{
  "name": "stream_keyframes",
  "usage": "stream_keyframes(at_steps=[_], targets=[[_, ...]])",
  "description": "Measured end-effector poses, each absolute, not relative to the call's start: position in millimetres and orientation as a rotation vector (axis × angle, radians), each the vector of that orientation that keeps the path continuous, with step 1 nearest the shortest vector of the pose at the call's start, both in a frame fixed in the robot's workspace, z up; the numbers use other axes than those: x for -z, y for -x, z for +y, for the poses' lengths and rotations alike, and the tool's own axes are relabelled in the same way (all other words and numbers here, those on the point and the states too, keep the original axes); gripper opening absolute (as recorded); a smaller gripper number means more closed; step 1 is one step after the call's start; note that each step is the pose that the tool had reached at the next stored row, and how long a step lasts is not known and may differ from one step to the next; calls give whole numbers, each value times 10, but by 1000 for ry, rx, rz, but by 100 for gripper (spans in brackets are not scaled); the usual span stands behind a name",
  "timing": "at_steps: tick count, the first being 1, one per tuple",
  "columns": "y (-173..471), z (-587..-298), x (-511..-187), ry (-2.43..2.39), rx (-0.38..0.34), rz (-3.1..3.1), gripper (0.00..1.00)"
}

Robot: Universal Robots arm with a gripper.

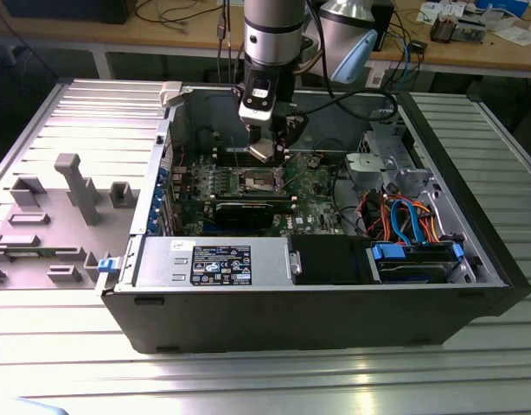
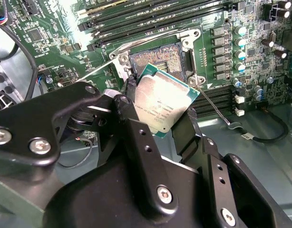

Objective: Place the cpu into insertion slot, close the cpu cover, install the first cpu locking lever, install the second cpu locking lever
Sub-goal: 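Place the cpu into insertion slot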

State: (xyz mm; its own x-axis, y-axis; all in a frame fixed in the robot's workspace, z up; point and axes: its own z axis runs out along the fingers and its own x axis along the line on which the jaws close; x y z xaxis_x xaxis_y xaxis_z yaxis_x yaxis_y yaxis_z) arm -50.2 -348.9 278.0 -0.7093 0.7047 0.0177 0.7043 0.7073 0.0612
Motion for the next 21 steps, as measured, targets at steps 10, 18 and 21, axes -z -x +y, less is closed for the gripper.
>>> stream_keyframes(at_steps=[10,18,21], targets=[[502,-3489,-2776,-1211,-99,2889,55],[502,-3489,-2773,-1222,-99,2884,55],[502,-3489,-2772,-1227,-99,2882,55]])
